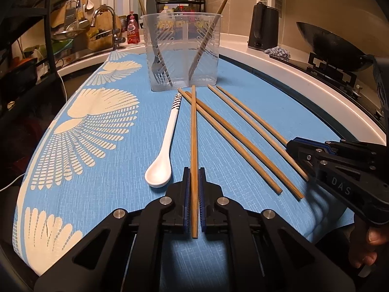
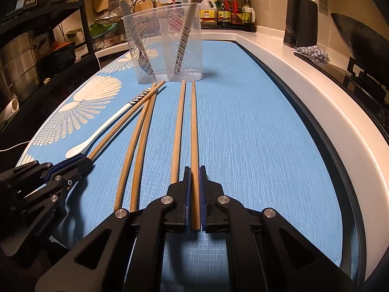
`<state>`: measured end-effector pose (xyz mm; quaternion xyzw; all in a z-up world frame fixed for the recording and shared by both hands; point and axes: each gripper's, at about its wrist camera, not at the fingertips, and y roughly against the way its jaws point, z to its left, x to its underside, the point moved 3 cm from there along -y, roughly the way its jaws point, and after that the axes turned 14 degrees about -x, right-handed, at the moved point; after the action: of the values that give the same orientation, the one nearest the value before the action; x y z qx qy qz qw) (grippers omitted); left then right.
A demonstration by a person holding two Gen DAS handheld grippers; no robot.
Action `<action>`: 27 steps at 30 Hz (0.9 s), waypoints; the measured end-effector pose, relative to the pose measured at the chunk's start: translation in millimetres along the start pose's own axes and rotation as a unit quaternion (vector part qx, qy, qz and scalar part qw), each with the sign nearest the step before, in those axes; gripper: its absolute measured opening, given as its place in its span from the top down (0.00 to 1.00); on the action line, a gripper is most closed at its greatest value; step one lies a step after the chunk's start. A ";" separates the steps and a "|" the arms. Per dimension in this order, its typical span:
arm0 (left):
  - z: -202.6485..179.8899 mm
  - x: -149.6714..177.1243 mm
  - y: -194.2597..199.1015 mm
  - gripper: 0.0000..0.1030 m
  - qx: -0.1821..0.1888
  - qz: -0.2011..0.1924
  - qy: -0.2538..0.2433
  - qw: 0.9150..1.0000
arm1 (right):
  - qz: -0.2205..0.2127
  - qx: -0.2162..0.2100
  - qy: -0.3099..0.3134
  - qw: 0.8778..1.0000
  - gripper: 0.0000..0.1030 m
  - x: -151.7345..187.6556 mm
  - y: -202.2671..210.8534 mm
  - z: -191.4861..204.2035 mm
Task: Organize utensils
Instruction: 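Close left gripper on a wooden chopstick while right gripper grasps another chopstick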
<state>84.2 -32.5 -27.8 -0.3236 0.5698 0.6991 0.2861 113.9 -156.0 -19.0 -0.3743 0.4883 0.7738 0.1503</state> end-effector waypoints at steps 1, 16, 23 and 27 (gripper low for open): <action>1.7 -1.3 2.4 0.94 -0.001 -0.006 0.001 1.000 | -0.002 0.001 -0.001 1.000 0.94 0.5 1.2 -0.9; 61.8 -12.1 10.3 0.94 -0.095 -0.060 0.047 0.993 | -0.017 0.030 -0.025 0.999 0.93 2.7 5.9 -15.1; 72.7 -5.3 -4.5 0.94 -0.102 -0.043 0.055 0.992 | -0.019 0.029 -0.021 0.999 0.93 2.2 6.4 -15.0; 72.0 -0.3 -13.4 0.93 -0.089 -0.024 0.060 0.994 | -0.029 0.026 -0.014 0.999 0.92 4.7 7.3 -15.1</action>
<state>85.6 40.7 -25.6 -0.4027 0.5136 0.7194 0.2378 112.9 -173.2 -21.4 -0.3729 0.4955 0.7613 0.1893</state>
